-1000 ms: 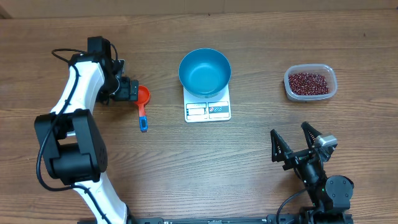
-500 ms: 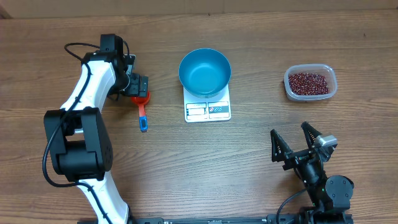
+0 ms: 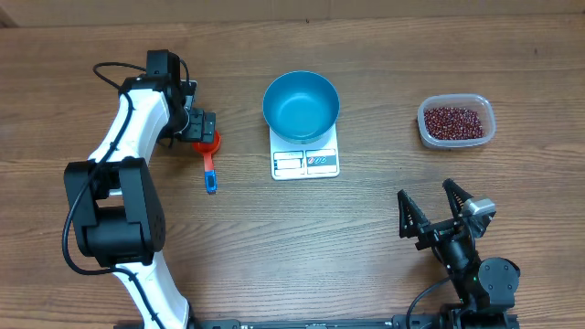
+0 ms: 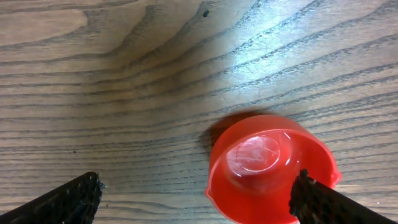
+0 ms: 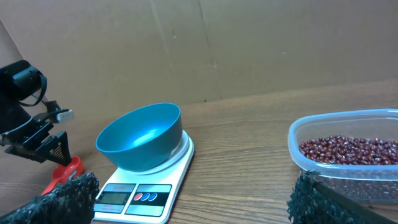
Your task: Scoop item into bowl and weigh 150g on scale
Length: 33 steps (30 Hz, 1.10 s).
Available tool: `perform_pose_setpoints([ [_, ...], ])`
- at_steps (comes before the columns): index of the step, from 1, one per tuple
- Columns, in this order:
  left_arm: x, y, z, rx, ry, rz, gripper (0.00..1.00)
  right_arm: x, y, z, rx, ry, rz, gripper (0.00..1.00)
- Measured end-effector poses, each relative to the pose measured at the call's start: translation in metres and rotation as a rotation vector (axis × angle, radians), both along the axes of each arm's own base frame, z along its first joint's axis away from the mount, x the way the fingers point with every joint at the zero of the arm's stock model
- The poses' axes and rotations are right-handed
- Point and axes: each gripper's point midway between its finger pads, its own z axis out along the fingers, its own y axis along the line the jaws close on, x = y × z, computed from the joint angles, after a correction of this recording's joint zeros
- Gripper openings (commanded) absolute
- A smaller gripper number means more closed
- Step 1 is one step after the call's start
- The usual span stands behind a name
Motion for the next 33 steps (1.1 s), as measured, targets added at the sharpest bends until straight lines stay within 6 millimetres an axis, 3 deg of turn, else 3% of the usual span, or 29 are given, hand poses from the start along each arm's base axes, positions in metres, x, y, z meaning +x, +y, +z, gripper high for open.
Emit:
perform_pose_setpoints([
  [12,0.004,0.0,0.0,-0.004,-0.017,0.019,1.0,0.0,0.0,0.0,0.0,0.0,0.0,1.0],
  [33,-0.006,0.0,-0.019,-0.004,0.0,0.018,1.0,0.0,0.0,0.0,0.0,0.0,0.0,1.0],
])
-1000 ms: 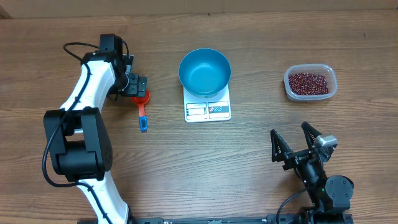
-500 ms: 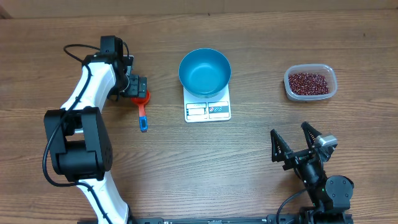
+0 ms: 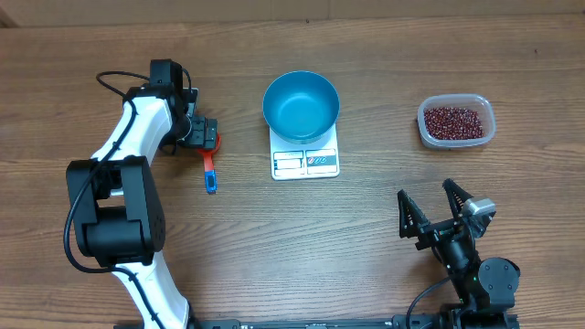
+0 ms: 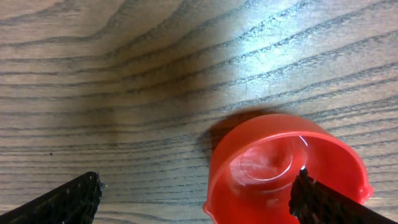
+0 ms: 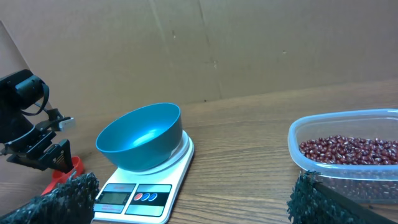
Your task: Scoop item into bowl and weigh 150g on scale
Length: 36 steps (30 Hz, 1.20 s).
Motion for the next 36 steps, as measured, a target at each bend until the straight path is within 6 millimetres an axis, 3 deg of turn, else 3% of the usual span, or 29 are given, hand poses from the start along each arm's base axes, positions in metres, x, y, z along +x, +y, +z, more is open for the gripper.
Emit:
perform_pose_setpoints([
  [33,-0.0016,-0.0002,-0.0025,-0.001,0.003,0.0,1.0,0.0,0.0001,0.0,0.0,0.0,0.0,1.0],
  [36,-0.002,-0.0003,-0.0028,-0.001,0.004,0.0,0.95,0.0,0.0,0.0001,0.0,0.0,0.0,1.0],
])
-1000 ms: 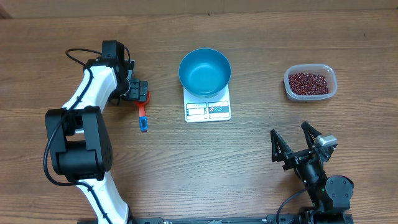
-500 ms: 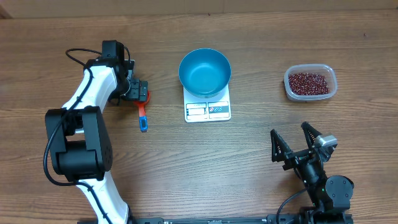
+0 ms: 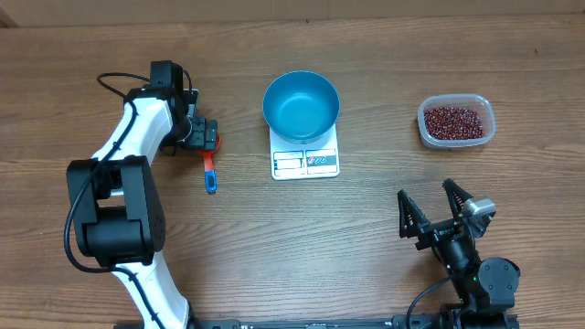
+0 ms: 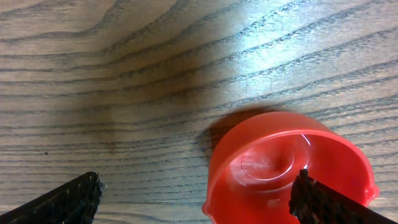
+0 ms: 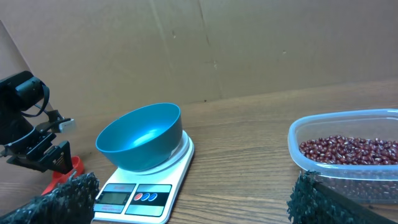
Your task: Scoop item into bowl and weigh 150g on scale
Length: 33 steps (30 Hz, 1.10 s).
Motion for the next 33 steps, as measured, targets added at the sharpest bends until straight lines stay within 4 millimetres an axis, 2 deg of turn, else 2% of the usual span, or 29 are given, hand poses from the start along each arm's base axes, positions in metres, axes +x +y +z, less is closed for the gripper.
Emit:
perform_pose_setpoints([
  [2,0.0001,-0.0003,0.0,-0.002,0.0,0.0,0.93,0.0,0.0001,0.0,0.0,0.0,0.0,1.0],
  [14,0.0025,-0.0014,-0.0004,-0.007,-0.012,-0.002,0.94,0.0,0.0001,-0.0001,0.0,0.0,0.0,1.0],
  [18,0.0025,-0.0014,-0.0004,-0.007,-0.012,-0.002,0.89,0.0,0.0001,-0.0001,0.0,0.0,0.001,1.0],
  [29,-0.0002,-0.0013,-0.0028,-0.008,-0.004,0.003,0.58,0.0,0.0001,-0.0001,0.0,0.0,0.0,1.0],
  [33,0.0006,-0.0013,-0.0032,-0.008,-0.008,0.004,0.42,0.0,0.0001,-0.0002,0.0,0.001,0.0,1.0],
])
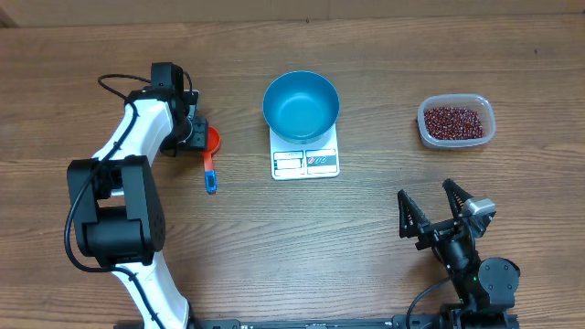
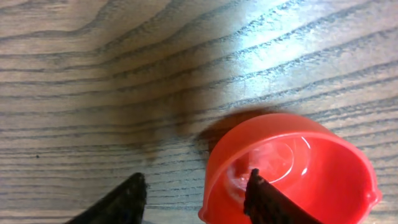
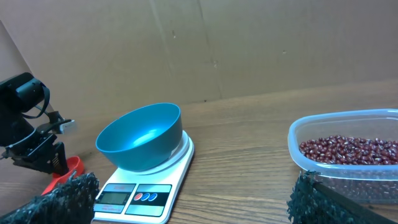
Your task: Scoop item into bowl and weigh 150g on scale
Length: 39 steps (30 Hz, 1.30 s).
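Observation:
The scoop lies left of the scale, its red cup [image 1: 214,139] at the top and its blue-tipped handle [image 1: 210,178] pointing toward the near edge. My left gripper [image 1: 196,134] is at the cup's left side. In the left wrist view the left gripper [image 2: 194,190] is partly closed and straddles the cup's wall [image 2: 211,168]: one finger is inside the cup, the other is outside and apart from it. The blue bowl [image 1: 301,105] sits on the white scale [image 1: 305,161]. Red beans fill a clear container [image 1: 455,122]. My right gripper [image 1: 437,217] rests open at the near right.
In the right wrist view the bowl [image 3: 140,137] and the scale [image 3: 143,196] sit at the left, with the bean container [image 3: 348,152] at the right. A cardboard wall [image 3: 249,43] stands behind the table. The left arm [image 1: 137,110] reaches over the far left.
My left gripper's jaws have narrowed. The right finger, which stood at the cup's far side, is now inside the cup. The left finger is closer to the wall. The right arm has not moved.
My left gripper was wide open above the red cup. It then stood lower and closer to the cup, still wide open across it. Now its jaws are narrower, on either side of the cup's wall. The scoop, bowl, beans and right arm stayed in place.

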Available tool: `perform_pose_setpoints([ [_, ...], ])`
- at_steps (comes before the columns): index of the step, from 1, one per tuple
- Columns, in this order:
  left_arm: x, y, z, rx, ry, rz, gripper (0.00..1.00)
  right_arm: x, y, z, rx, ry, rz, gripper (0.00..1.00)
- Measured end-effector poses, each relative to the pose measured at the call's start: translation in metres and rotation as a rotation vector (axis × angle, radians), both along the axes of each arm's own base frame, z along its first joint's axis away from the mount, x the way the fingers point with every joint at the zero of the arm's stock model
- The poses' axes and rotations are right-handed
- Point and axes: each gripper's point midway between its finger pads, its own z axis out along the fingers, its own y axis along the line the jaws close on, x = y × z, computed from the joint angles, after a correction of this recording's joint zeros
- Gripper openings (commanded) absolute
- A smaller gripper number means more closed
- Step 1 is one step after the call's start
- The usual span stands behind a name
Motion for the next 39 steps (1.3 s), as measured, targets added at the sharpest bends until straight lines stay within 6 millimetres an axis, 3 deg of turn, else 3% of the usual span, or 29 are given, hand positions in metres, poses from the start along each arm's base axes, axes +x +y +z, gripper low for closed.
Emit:
perform_pose_setpoints([
  [9,0.0,-0.001,0.0,-0.004,0.0,-0.003,0.27,0.0,0.0,0.0,0.0,0.0,0.0,1.0],
  [13,0.0,-0.001,0.0,-0.004,-0.001,-0.003,0.24,0.0,0.0,0.0,0.0,0.0,0.0,1.0],
  [20,0.0,-0.001,0.0,-0.007,-0.001,-0.003,0.05,0.0,0.0,0.0,0.0,0.0,0.0,1.0],
  [33,0.0,-0.001,0.0,-0.007,0.002,-0.003,0.04,0.0,0.0,0.0,0.0,-0.001,0.0,1.0],
  [39,-0.01,-0.002,-0.002,-0.009,0.042,-0.004,0.04,0.0,0.0,0.0,0.0,-0.001,0.0,1.0],
])
